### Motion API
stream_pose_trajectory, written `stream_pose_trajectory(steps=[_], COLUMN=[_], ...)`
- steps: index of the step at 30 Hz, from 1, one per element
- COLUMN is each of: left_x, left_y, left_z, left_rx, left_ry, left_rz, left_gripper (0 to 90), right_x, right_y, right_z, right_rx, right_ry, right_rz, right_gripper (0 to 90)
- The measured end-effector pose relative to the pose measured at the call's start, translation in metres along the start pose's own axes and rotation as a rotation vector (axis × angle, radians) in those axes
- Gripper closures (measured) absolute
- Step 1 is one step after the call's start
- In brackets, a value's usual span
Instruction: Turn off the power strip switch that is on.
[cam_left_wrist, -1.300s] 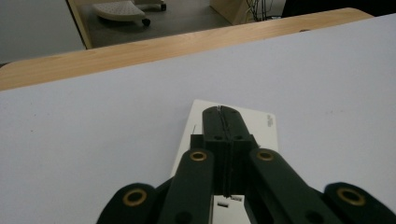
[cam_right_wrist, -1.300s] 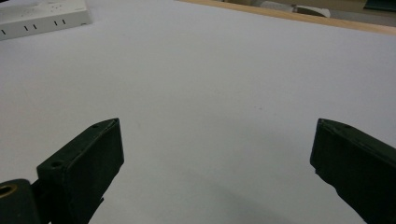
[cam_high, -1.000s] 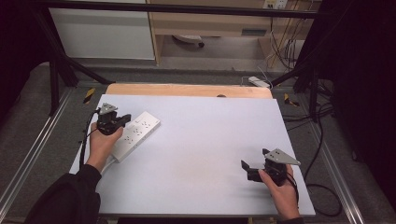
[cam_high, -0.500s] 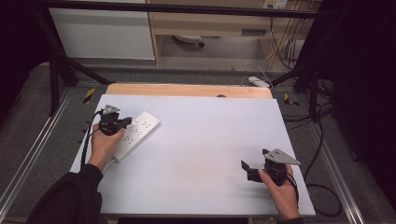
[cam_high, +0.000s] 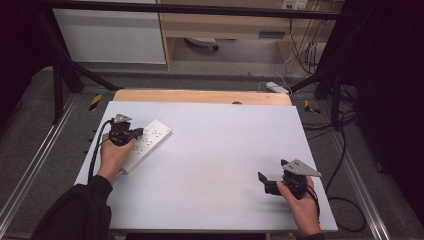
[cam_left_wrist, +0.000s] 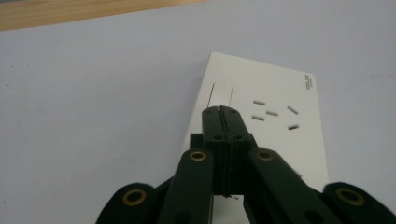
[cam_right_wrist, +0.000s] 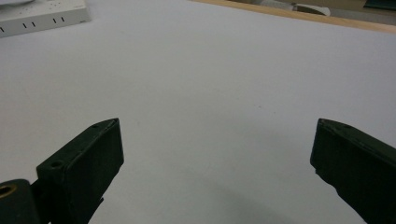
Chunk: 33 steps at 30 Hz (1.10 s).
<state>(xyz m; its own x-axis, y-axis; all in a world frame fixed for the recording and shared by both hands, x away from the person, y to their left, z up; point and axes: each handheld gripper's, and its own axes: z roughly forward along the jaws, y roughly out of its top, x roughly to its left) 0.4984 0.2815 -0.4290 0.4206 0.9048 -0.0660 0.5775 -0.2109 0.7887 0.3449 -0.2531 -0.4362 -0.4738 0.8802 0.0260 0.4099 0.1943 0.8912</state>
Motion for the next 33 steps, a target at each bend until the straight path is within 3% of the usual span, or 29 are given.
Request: stream_pose_trajectory(steps=[33], left_x=[0.0000], left_y=[-0.0006], left_z=[0.0029], left_rx=[0.004], left_ry=[0.008], left_rz=[0.004], left_gripper=[90.0], right_x=[-0.0001], right_y=[0.0002], right_z=[0.0004], right_rx=[-0.002], right_ry=[0.004], right_rz=[0.001], right_gripper=[3.0])
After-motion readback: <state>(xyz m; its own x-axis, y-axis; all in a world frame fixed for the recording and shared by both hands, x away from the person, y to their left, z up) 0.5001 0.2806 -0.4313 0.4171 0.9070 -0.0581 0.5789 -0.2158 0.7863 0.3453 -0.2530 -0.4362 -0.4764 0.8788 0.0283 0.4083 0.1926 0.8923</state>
